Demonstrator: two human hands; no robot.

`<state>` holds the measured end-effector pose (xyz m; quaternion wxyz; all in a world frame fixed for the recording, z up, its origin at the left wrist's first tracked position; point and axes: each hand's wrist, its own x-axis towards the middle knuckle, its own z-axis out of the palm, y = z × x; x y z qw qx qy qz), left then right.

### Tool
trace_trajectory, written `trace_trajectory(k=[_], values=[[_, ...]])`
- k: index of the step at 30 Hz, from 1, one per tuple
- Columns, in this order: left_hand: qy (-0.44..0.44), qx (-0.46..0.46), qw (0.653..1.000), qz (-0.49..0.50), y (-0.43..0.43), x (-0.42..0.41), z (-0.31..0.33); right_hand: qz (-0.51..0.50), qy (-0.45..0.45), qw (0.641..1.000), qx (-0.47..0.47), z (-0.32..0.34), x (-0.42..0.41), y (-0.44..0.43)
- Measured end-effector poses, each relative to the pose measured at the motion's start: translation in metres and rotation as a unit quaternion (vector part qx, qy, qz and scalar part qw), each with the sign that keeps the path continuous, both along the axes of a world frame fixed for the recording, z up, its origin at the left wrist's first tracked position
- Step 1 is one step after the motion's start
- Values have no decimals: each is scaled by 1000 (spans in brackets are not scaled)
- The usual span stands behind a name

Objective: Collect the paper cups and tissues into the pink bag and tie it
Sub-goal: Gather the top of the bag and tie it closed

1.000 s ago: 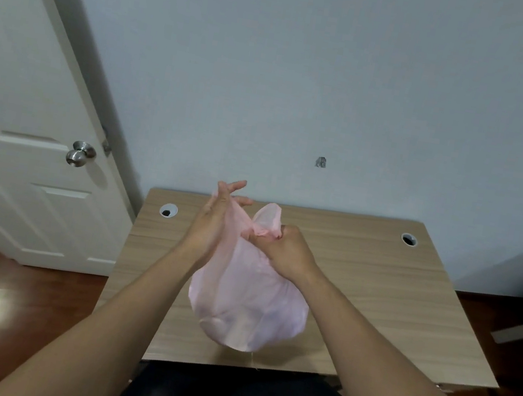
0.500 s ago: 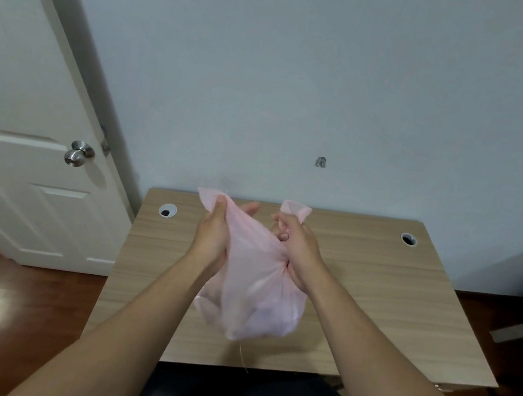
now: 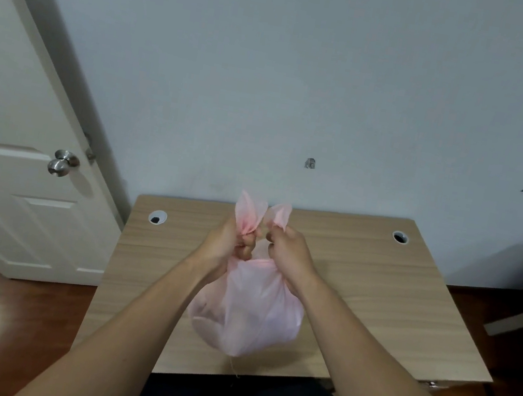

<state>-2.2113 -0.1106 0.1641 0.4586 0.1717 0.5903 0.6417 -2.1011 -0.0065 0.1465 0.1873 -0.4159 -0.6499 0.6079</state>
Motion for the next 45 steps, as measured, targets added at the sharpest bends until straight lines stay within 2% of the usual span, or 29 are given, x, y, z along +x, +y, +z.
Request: trace_trajectory(k=[2, 5, 11, 14, 16, 19, 23, 28, 30, 32, 34, 38, 42, 45], values=[[57, -7, 998, -20, -1, 1, -5, 33, -21, 999, 34, 2, 0, 1], [72, -19, 997, -34, -6, 0, -9, 100, -26, 993, 51, 8, 1, -3], [166, -53, 976, -128, -15, 0, -3, 232, -20, 972, -5, 10, 3, -9], [199, -62, 971, -114, -18, -2, -3, 288, -17, 957, 3, 11, 5, -11], [208, -65, 974, -67, -18, -2, -5, 305, -22, 952, 1, 10, 6, -11], [218, -44, 975, -11, -20, -2, -11, 310, -31, 950, -17, 8, 10, -13], [247, -33, 968, 20, -19, -2, -20, 270, -27, 961, 43, 11, 7, -24], [189, -6, 980, 62, -15, 0, -26, 191, -39, 977, 90, 10, 5, -25], [193, 2, 978, 75, -17, 0, -30, 181, -38, 977, 104, 9, 5, -26], [259, -14, 961, 93, -19, 1, -30, 163, -40, 978, 122, 8, 4, -26], [349, -44, 930, 109, -21, 1, -30, 129, -46, 982, 131, 7, 1, -26], [468, -51, 878, 88, -26, 3, -32, 105, -82, 981, 142, 5, -3, -20], [525, 9, 850, 44, -33, 4, -32, 81, -115, 983, 114, 2, -1, -9], [534, 52, 844, 11, -35, 2, -30, 120, -143, 979, 85, -3, 3, -2]])
